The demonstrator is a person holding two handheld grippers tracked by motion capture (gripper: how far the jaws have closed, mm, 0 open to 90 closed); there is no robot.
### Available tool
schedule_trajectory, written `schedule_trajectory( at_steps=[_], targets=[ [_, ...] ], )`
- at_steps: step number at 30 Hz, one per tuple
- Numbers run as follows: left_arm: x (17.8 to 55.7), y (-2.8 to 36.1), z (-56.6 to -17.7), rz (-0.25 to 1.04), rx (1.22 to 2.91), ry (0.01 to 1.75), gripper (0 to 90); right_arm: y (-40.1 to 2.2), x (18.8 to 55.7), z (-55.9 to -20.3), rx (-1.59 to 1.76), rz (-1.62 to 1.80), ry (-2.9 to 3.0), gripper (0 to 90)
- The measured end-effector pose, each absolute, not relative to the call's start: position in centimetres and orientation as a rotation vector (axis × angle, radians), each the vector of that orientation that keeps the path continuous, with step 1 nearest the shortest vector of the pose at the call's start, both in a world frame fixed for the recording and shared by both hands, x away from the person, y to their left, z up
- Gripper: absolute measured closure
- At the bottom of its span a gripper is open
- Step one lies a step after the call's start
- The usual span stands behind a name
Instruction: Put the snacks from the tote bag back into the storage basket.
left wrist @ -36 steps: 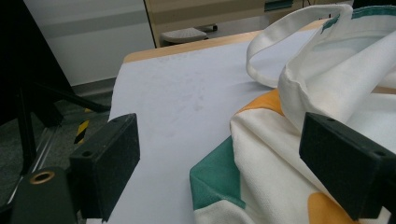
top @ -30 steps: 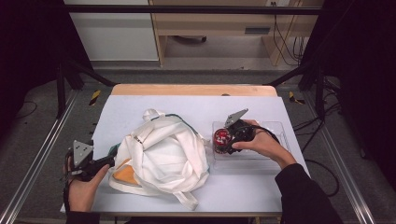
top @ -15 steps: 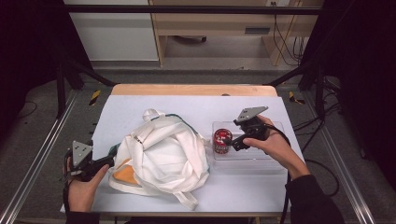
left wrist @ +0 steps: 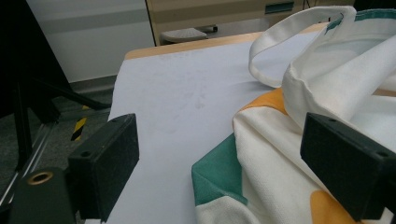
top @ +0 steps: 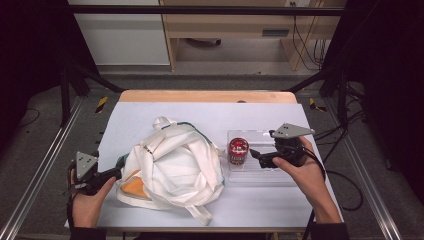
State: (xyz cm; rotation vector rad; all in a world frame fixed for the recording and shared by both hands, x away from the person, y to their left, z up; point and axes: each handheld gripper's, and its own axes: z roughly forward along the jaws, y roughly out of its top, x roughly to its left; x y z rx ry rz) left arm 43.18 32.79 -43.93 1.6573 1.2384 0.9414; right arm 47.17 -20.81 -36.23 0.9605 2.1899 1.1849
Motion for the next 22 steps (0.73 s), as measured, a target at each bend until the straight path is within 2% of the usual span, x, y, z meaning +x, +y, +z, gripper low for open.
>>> schedule_trajectory(
  at_steps=[13,22],
  targets=[
    [42.6,33.4,-44.2,0.931,1.651,1.252,9.5,-25.1,44.7,-37.9,1.139,1.122,2.059,8.6],
    [42.3,33.3,-44.6,0.910,1.647,1.248,7.0,-29.1,42.3,-41.0,1.346,1.169,1.791,7.4]
  ],
)
